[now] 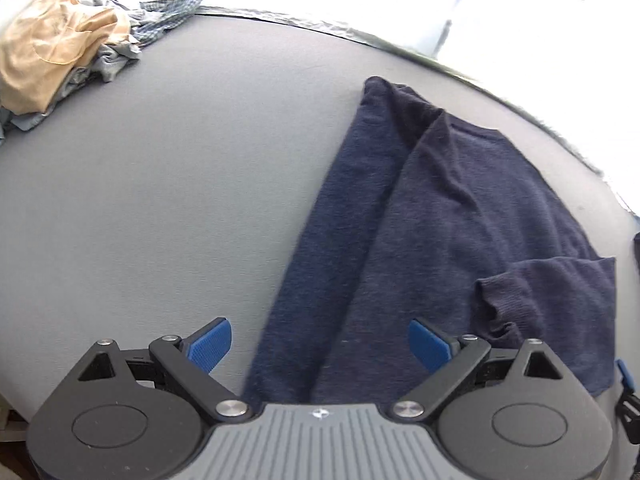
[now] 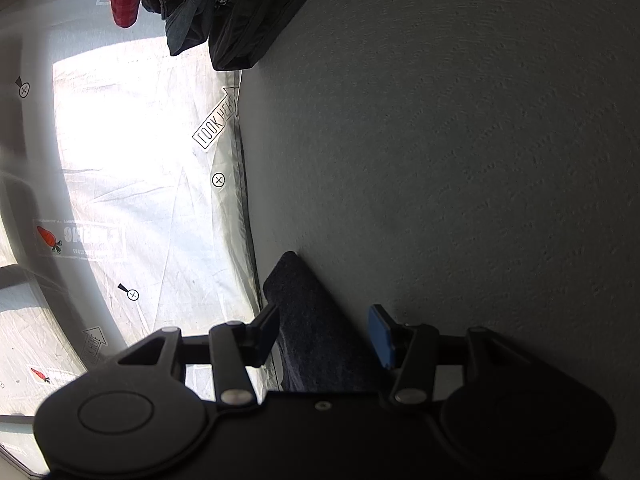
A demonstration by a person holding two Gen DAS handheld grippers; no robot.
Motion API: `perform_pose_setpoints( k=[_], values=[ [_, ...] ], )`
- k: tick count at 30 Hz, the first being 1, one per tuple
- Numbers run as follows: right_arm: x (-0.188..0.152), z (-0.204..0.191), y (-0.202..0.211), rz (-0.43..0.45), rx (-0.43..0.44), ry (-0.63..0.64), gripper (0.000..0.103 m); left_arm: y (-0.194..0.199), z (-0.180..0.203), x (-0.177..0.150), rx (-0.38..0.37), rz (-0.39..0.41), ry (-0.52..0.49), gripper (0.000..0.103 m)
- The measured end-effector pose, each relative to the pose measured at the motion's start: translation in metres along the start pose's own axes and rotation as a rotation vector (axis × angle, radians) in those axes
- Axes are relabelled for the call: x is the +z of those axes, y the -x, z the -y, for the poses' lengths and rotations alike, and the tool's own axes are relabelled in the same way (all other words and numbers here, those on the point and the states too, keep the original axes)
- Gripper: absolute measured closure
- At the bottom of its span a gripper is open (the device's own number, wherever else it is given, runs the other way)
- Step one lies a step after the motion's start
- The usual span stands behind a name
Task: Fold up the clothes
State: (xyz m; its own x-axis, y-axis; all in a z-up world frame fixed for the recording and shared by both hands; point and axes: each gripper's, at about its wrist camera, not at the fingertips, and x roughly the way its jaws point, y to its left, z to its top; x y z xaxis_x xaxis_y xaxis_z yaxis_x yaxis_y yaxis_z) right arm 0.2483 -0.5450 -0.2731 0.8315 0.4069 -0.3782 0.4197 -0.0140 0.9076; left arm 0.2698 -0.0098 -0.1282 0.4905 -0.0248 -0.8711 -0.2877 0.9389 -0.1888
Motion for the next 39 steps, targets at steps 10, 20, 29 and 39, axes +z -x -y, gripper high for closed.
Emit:
perform_pose_setpoints(
  k=[10, 20, 29, 39],
  values=[
    [-0.016, -0.025, -0.012, -0.047, -0.121, 0.252, 0.047, -0.058, 0.125, 0.006, -0.121, -0.009, -0.327, 0.011],
    [-0.022, -0.032, -0.014, -0.054, -0.14, 0.341, 0.045, -0.09, 0.138, 0.013, -0.11, -0.065, -0.405, 0.046],
    [-0.044, -0.065, -0.028, -0.066, -0.297, 0.551, 0.04, -0.071, 0.144, 0.019, -0.149, -0.039, -0.438, 0.086],
    [-0.091, -0.1, -0.015, 0.019, -0.479, 0.835, 0.008, -0.032, 0.133, 0.034, -0.167, 0.099, -0.435, 0.087]
  ],
)
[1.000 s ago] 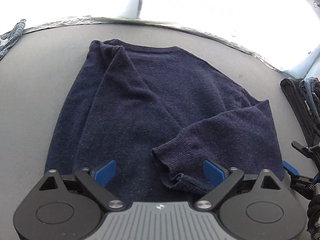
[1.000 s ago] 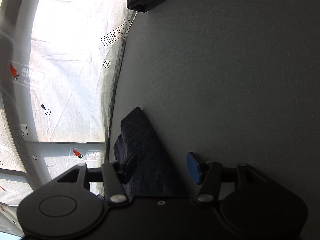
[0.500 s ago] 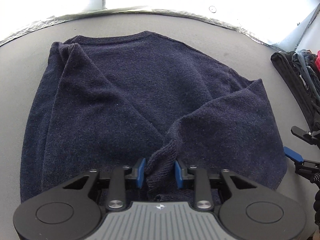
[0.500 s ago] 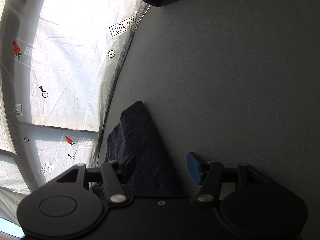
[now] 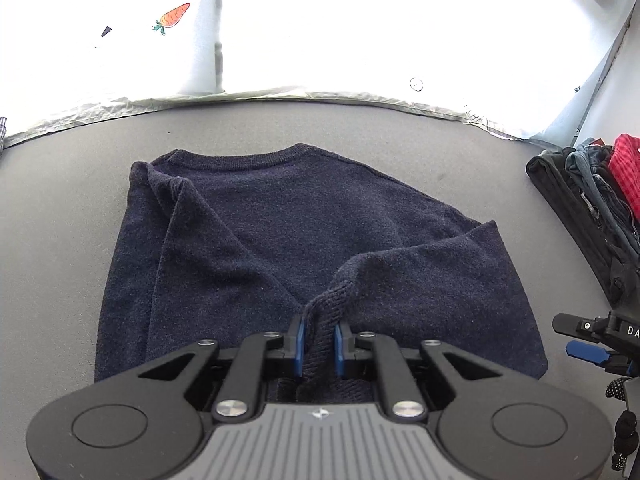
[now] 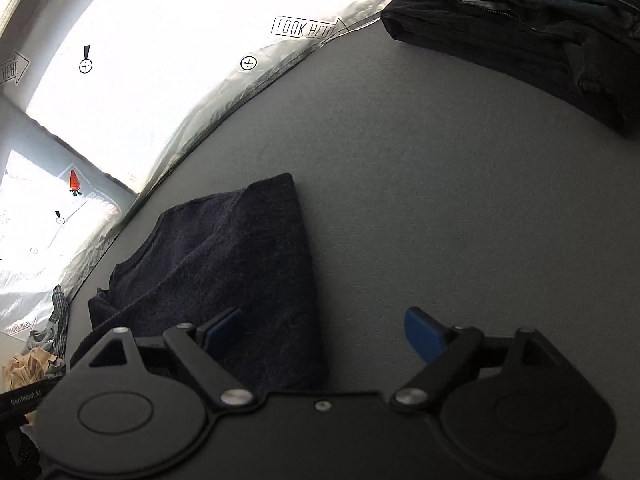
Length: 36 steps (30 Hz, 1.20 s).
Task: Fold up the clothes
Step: 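Grasp the sweater hem with the left gripper and lift it toward the collar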
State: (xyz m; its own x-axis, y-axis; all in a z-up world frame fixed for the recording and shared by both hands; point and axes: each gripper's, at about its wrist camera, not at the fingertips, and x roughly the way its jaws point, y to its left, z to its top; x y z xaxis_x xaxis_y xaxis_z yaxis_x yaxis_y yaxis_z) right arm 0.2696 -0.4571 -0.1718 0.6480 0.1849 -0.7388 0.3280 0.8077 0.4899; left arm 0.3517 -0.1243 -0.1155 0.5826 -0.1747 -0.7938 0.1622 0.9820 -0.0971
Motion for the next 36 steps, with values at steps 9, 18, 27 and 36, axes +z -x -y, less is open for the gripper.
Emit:
perform_pose_setpoints(
  k=[9, 18, 27, 36],
  values=[
    [-0.042, -0.029, 0.026, 0.029, -0.061, 0.07, 0.004, 0.035, -0.05, 0.026, 0.015, 0.1, 0.036, 0.088],
    [-0.105, -0.059, 0.041, 0.049, -0.145, -0.037, 0.004, 0.045, -0.11, 0.038, -0.024, 0.107, 0.034, 0.088],
    [-0.139, -0.081, 0.059, 0.133, -0.242, -0.126, 0.003, 0.054, -0.167, 0.061, -0.051, 0.166, 0.074, 0.088],
    [-0.167, -0.122, 0.054, 0.154, -0.287, -0.115, 0.003, 0.058, -0.234, 0.073, -0.037, 0.189, 0.114, 0.089]
  ],
)
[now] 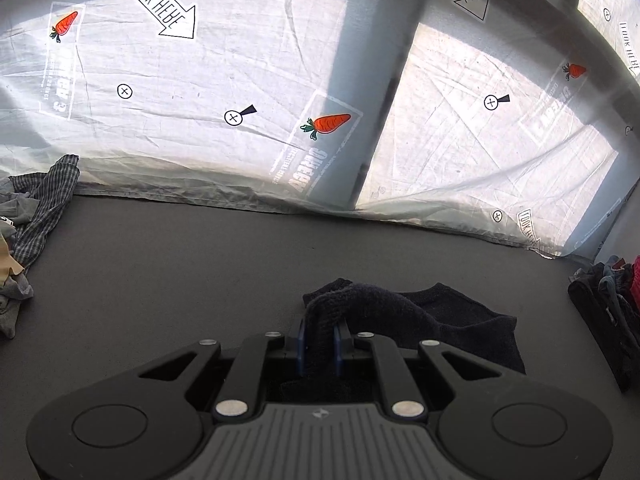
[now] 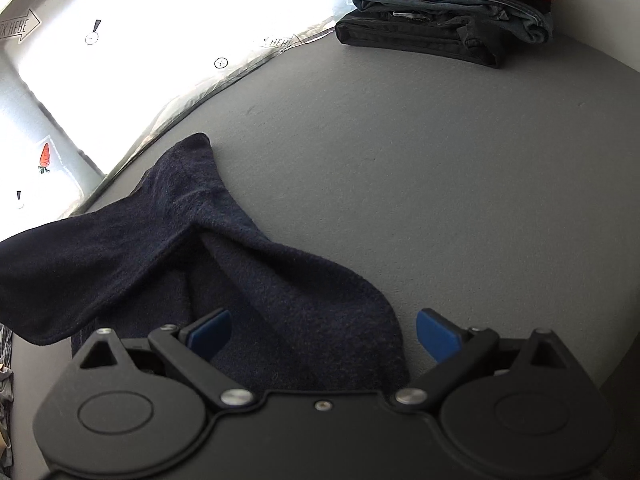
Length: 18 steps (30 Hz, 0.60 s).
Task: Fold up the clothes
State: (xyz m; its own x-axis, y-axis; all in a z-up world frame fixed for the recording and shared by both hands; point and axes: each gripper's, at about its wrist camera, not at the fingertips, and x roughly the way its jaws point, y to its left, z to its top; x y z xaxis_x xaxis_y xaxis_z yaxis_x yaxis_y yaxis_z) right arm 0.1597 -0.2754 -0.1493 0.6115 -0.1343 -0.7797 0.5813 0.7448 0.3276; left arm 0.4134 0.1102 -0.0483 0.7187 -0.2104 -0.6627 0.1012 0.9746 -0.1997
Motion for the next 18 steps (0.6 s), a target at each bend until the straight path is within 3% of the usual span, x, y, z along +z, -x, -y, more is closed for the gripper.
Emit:
perform_pose_setpoints(
  k=[7, 11, 18],
  values=[
    [-0.007, -0.031, -0.003, 0.035, -0.054, 0.045, 0.003, 0.004, -0.027, 0.008, -0.02, 0.001, 0.032, 0.089],
    [-0.009, -0.043, 0.004, 0.069, -0.067, 0.043, 0.003, 0.002, -0.038, 0.017, -0.006, 0.012, 0.009, 0.089],
    [-0.012, -0.065, 0.021, 0.116, -0.099, 0.106, 0.003, -0.009, -0.083, 0.026, 0.046, 0.019, 0.081, 0.089]
  ],
)
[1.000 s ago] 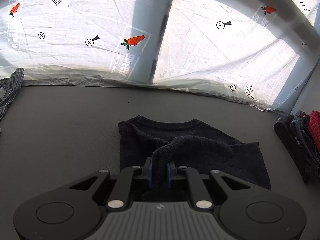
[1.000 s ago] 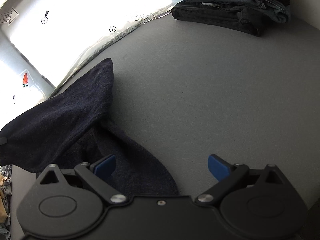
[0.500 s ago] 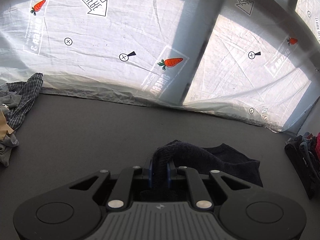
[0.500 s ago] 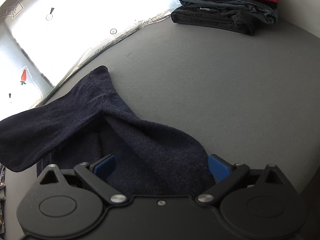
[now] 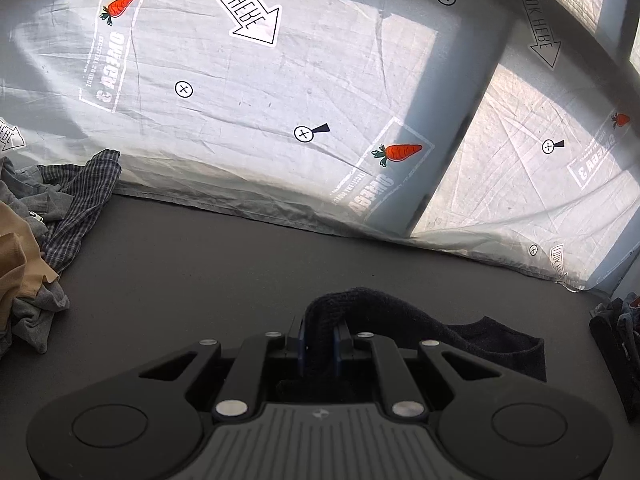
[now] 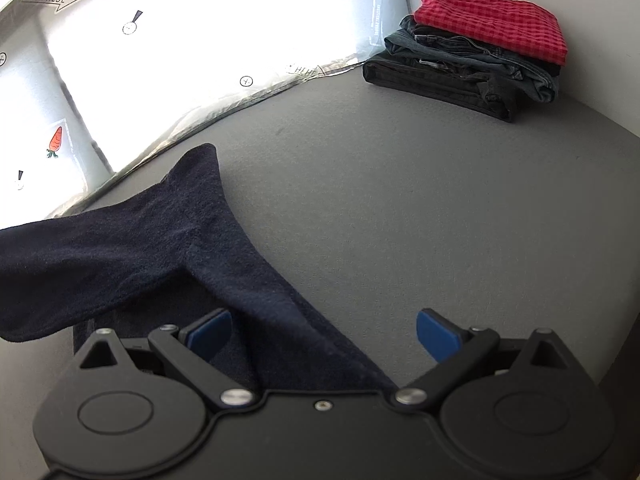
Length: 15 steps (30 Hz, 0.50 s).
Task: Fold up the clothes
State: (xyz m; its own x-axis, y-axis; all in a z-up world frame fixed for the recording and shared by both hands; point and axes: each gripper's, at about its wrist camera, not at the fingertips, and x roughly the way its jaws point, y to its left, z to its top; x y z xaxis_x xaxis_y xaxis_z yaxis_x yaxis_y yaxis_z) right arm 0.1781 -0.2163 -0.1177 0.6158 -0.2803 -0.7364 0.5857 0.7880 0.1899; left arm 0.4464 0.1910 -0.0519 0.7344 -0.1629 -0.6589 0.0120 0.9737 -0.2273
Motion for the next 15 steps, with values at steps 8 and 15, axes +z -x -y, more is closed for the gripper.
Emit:
perform_pose_setpoints(
  k=[8, 15],
  values=[
    [-0.002, -0.006, -0.004, -0.031, -0.021, -0.011, 0.003, -0.016, -0.051, 0.002, 0.062, -0.028, 0.09, 0.089],
    [-0.011, -0.006, -0.014, -0.08, -0.045, -0.017, 0.003, -0.029, -0.072, -0.006, 0.102, -0.079, 0.11, 0.089]
  ],
)
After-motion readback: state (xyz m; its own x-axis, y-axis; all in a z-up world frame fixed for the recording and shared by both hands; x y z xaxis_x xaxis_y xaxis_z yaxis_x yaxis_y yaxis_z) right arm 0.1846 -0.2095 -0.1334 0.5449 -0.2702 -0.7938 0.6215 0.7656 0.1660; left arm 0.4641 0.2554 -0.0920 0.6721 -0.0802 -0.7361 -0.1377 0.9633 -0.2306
